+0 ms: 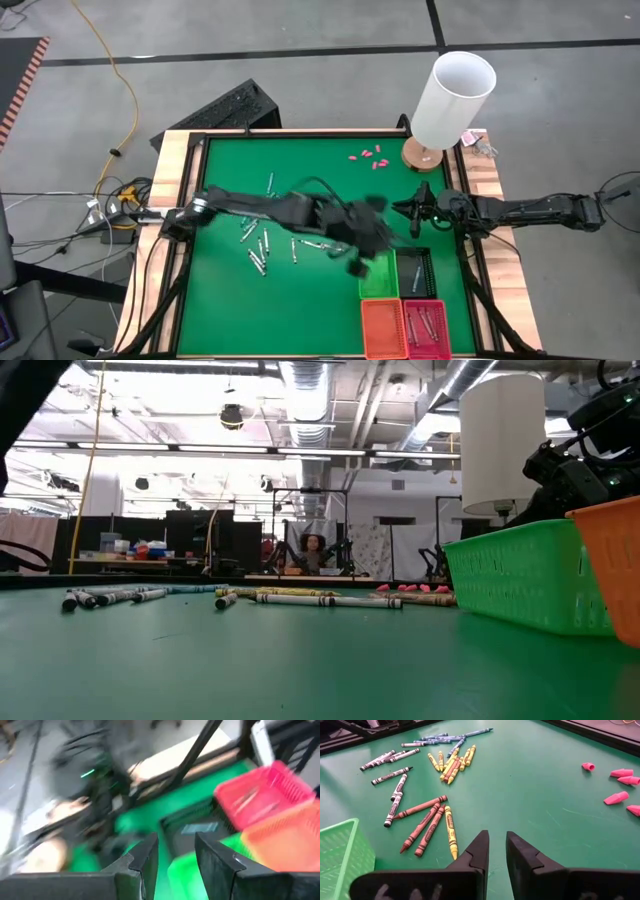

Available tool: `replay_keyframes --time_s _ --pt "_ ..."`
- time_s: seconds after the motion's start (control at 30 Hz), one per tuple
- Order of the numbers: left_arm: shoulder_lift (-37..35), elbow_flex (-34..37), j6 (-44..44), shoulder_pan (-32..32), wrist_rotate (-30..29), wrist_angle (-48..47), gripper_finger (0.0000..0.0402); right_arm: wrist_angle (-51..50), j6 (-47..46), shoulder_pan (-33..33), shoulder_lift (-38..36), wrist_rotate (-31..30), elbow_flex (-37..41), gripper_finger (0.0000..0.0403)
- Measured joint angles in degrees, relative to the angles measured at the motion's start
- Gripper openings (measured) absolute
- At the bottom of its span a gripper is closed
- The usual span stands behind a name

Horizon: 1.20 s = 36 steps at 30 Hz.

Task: Sort crayons
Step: Put the brown crayon into the red bin

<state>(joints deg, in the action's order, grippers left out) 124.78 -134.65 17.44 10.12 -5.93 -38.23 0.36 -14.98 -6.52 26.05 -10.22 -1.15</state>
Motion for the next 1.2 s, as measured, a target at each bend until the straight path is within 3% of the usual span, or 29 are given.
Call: replay_keyframes --time_s 0.17,0.33,0.57,0.77,1.0,1.2 --pt "-7.41 1.09 -1.05 -1.9 0.72 -13.27 0.0116 -0.02 0.16 0.0 0.76 0.0 0.0 0.0068" --pt "-14.41 11.42 -5.28 -3.75 0.41 -13.25 0.0116 -0.04 0.24 0.0 1.7 0.0 0.0 0.0068" --pt "-20.66 42.74 -19.42 -4.45 -6.67 12.3 0.0116 -0.04 0.04 0.0 2.42 -0.02 0.0 0.0068" --pt "-19.76 57.92 -41.25 -3.46 -19.64 26.23 0.0116 -0.02 0.11 0.0 2.55 -0.08 0.0 0.0068" --pt "-14.64 60.92 -55.36 -0.54 -28.71 31.76 0.0116 0.02 0.3 0.0 2.55 -0.39 0.0 0.0068" --pt "-9.9 59.75 -59.43 0.77 -30.78 35.23 0.0116 0.13 0.37 0.0 2.55 -0.39 0.02 0.0068"
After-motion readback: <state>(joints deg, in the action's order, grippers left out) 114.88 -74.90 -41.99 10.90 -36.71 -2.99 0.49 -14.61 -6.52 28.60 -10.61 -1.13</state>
